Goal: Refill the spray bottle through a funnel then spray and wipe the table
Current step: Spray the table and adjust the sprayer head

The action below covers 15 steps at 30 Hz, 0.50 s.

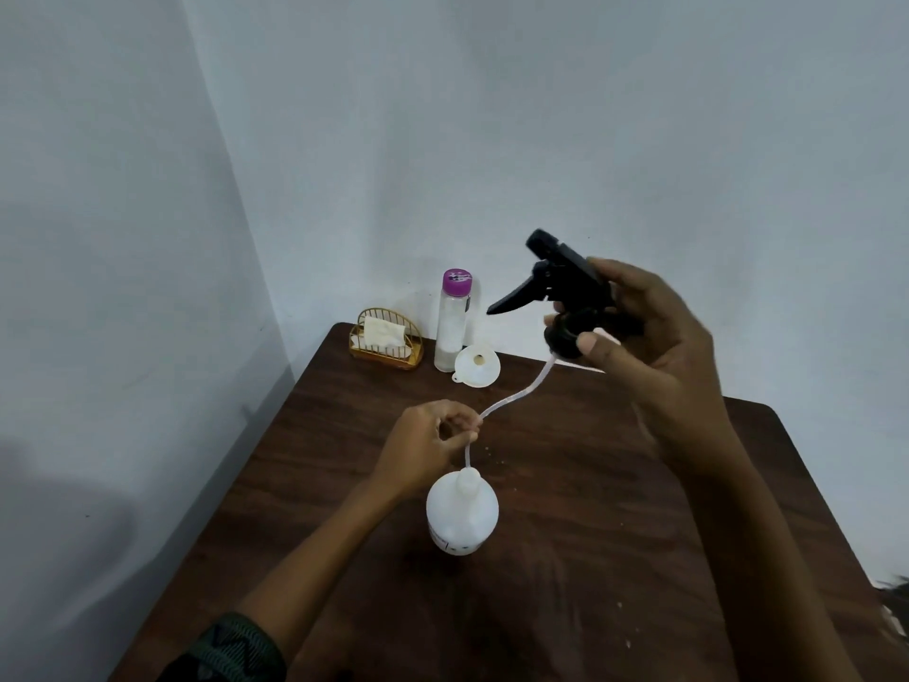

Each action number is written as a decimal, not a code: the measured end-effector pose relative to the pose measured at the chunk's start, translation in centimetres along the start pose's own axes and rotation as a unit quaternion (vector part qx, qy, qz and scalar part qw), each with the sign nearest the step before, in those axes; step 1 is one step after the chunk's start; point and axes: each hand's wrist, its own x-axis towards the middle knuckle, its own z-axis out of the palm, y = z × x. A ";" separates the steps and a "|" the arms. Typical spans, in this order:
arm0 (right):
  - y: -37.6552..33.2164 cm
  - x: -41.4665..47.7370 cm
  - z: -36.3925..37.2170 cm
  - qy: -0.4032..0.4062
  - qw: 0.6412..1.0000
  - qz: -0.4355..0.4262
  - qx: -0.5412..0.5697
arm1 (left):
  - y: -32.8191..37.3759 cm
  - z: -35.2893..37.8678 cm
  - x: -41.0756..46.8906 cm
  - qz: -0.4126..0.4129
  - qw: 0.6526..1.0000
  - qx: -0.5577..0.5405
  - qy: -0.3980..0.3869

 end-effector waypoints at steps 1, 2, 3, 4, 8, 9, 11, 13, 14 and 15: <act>-0.3 0.2 0.0 0.004 1.000 0.000 -0.012 | 0.0 -0.2 0.1 0.002 1.000 0.015 -0.004; -0.4 0.5 0.0 0.000 1.000 0.004 -0.027 | 0.0 -0.4 0.2 0.005 0.999 0.031 -0.013; -0.3 0.4 0.2 0.000 0.999 0.009 -0.037 | -0.1 -0.4 0.1 0.007 0.999 0.043 -0.031; -0.2 0.4 0.3 0.007 0.999 0.013 -0.043 | -0.3 -0.3 0.0 0.007 0.998 0.041 -0.044; -0.4 0.5 0.6 0.030 0.998 0.021 -0.049 | -0.2 -0.3 -0.3 0.001 0.998 0.047 -0.037; -0.4 0.6 0.6 0.025 0.998 0.025 -0.058 | -0.2 -0.3 -0.3 0.000 0.998 0.047 -0.036; -0.4 0.5 0.8 0.033 0.997 0.023 -0.059 | -0.4 -0.3 -0.5 -0.004 0.999 0.032 -0.039; -0.5 0.7 0.9 0.035 0.997 0.026 -0.058 | -0.3 -0.3 -0.6 -0.003 0.999 0.044 -0.030; -0.5 0.8 1.0 0.034 0.997 0.034 -0.061 | -0.3 -0.3 -0.6 -0.003 0.998 0.048 -0.029; -0.5 0.8 1.0 0.036 0.997 0.038 -0.064 | -0.2 -0.2 -0.7 -0.004 0.999 0.040 -0.032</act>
